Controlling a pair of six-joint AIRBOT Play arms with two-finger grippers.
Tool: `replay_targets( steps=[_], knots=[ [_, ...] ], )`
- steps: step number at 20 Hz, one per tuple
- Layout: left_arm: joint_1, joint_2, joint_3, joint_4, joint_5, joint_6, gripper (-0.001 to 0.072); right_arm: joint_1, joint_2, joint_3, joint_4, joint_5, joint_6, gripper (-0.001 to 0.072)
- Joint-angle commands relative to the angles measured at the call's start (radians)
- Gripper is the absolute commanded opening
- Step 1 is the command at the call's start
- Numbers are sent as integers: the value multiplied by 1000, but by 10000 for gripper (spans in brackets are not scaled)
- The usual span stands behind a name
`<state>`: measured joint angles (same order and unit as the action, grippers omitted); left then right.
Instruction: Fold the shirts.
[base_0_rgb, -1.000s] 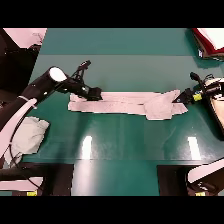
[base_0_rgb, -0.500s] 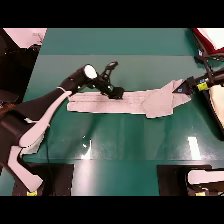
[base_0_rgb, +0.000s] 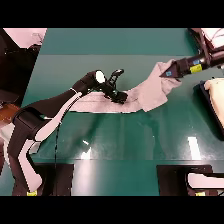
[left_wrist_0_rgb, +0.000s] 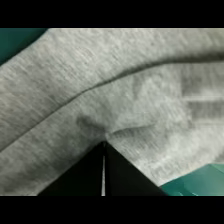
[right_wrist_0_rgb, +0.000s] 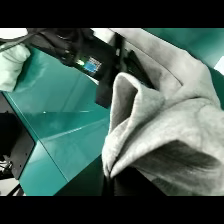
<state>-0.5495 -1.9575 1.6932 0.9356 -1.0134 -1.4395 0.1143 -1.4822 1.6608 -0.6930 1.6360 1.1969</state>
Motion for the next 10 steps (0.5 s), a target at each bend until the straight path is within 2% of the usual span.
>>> replay_targets(
  steps=[1,10],
  knots=[
    [-1,-5,2,39,-4,-1,27,100,-47,141,9,18,40,10],
    [15,-1,227,148,-222,-1,26,234,-174,367,7,41,79,10]
  ],
)
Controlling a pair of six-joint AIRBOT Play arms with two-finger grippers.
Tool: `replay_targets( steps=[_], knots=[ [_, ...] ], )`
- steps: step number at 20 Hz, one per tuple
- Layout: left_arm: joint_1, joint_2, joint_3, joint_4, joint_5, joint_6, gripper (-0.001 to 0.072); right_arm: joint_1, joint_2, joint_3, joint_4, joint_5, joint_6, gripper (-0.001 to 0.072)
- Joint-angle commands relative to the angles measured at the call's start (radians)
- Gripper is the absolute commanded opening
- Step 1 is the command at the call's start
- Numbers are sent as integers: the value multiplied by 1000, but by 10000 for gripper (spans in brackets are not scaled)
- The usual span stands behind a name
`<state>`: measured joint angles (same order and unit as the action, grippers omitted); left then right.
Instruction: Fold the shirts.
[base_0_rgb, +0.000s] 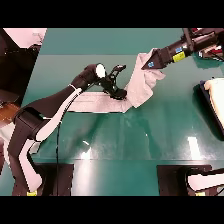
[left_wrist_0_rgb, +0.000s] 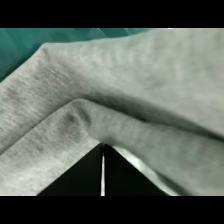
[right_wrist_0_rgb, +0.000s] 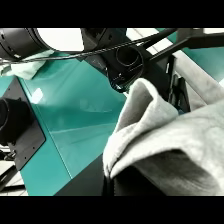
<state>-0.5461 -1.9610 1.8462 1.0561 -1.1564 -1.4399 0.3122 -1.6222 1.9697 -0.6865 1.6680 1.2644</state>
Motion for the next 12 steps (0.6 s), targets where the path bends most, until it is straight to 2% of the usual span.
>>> replay_targets(
  steps=[1,8,11,12],
  knots=[
    [27,12,88,30,-87,-1,26,45,-40,62,1,7,11,10],
    [286,232,92,268,-173,-23,26,152,-66,60,-47,-66,10,10],
    [422,345,92,301,-188,-22,27,248,-119,61,-40,-177,2,10],
    [459,375,92,301,-187,-22,27,291,-146,61,-36,-223,-30,11]
  ],
)
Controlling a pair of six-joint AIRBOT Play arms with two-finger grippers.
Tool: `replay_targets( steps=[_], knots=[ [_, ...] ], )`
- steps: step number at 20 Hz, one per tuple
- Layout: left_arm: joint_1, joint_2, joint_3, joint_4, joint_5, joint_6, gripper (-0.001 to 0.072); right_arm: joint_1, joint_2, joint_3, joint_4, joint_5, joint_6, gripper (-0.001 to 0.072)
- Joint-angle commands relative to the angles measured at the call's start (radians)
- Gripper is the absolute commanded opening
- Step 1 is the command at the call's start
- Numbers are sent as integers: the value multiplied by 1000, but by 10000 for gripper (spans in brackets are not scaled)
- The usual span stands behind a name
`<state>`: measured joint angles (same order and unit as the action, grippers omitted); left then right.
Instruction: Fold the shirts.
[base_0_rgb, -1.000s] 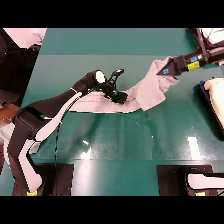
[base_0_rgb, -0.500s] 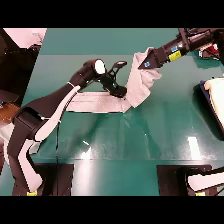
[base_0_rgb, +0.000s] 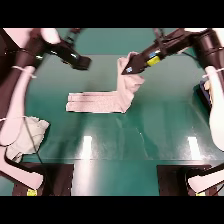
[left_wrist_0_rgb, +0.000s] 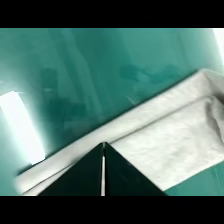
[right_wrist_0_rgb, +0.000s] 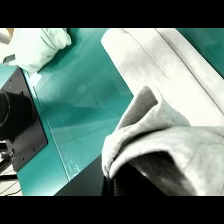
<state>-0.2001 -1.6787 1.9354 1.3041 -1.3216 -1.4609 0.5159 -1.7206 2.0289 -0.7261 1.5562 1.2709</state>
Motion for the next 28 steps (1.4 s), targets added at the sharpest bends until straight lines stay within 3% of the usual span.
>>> replay_targets(
  steps=[1,3,4,5,6,7,9,10,15,18,20,22,28],
  knots=[
    [149,121,2,53,-22,-1,27,138,-80,2,1,-179,-68,11],
    [203,160,3,53,-30,-2,27,238,-161,2,0,-353,-102,15],
    [222,174,3,51,-42,-2,27,279,-200,3,1,-447,-125,55],
    [235,183,3,51,-56,-3,27,314,-240,10,7,-528,-132,296],
    [243,190,3,51,-68,-2,27,332,-271,34,41,-563,-133,474],
    [246,193,3,51,-73,-2,27,336,-288,61,69,-578,-156,491],
    [245,194,3,48,-83,-2,27,315,-261,64,28,-567,-181,425],
    [245,194,2,39,-89,-2,27,289,-223,31,-17,-544,-180,425],
    [245,194,2,13,-102,-2,27,43,6,-335,-79,-314,-166,425],
    [245,193,2,-29,-100,0,27,-109,124,-635,-78,-350,-125,435],
    [245,193,2,-56,-99,2,28,-181,161,-791,-35,-389,-119,476],
    [245,193,2,-57,-91,2,27,-223,159,-895,72,-420,-119,692],
    [245,193,2,-57,-92,2,28,-138,11,-887,262,-472,-121,695]
  ],
)
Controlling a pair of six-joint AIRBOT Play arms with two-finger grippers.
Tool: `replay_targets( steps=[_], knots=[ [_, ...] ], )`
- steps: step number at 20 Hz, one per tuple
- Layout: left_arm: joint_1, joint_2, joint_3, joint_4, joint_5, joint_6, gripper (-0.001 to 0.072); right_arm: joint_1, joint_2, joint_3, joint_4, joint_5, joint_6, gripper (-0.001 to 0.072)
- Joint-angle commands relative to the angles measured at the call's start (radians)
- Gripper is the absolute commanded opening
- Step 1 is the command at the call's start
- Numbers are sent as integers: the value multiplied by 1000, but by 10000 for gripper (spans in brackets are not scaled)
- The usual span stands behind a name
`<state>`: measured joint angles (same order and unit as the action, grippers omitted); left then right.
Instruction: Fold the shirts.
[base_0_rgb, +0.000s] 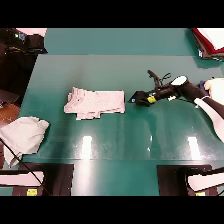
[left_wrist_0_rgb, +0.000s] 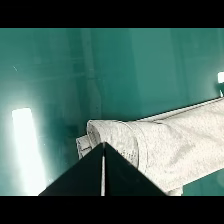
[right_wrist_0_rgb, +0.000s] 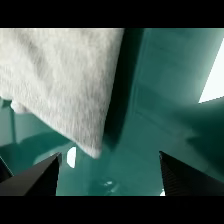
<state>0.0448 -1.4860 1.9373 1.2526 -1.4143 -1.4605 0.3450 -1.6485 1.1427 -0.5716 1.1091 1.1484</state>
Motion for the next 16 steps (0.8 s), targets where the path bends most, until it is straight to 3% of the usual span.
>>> replay_targets(
  steps=[1,4,5,6,8,11,12,16],
  knots=[
    [0,0,0,-5,1,2,27,58,-93,34,130,-32,2,681],
    [0,0,0,-5,1,2,27,132,-188,163,180,-43,3,666],
    [0,0,0,-5,1,2,27,151,-212,200,190,-52,3,635],
    [0,0,0,-5,1,2,27,169,-233,236,188,-63,4,551],
    [0,0,0,-5,0,2,28,195,-269,295,188,-74,4,486],
    [0,0,0,-11,0,2,27,208,-284,337,187,-80,2,75],
    [0,0,0,-23,0,2,27,208,-284,349,184,-79,2,17],
    [-38,0,-1,-63,-8,2,27,124,-206,353,176,-80,3,14]
  ],
)
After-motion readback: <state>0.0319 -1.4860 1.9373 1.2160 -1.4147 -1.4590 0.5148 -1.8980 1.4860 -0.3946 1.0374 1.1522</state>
